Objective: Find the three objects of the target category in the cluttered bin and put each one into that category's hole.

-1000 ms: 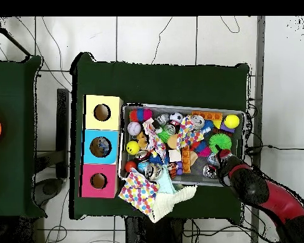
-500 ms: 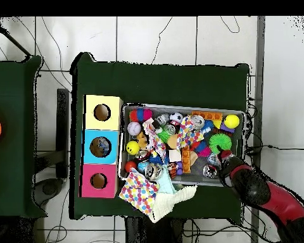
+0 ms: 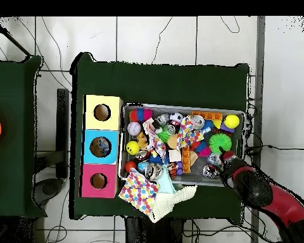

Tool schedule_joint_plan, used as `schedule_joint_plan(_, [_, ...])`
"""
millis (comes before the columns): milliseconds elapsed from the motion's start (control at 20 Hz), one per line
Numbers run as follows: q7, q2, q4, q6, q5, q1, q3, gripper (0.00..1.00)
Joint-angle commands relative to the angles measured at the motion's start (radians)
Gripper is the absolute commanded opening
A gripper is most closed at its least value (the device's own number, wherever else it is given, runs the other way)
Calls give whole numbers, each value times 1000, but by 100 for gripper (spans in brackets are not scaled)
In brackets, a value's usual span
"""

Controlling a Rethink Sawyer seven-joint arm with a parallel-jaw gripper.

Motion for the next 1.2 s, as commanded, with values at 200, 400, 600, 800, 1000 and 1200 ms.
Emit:
schedule_joint_plan(200, [-23,7,-4,11,-64,4,-32,100])
schedule_joint_plan(400, [-3,5,18,-10,-64,12,-43,100])
schedule_joint_plan(600, [2,9,21,-13,-60,12,-46,100])
schedule_joint_plan(800, [9,8,34,-26,-61,12,-56,100])
schedule_joint_plan(1000, [12,1,52,-24,-54,10,-55,100])
schedule_joint_plan(1200, [-4,15,46,-19,-49,-3,-23,100])
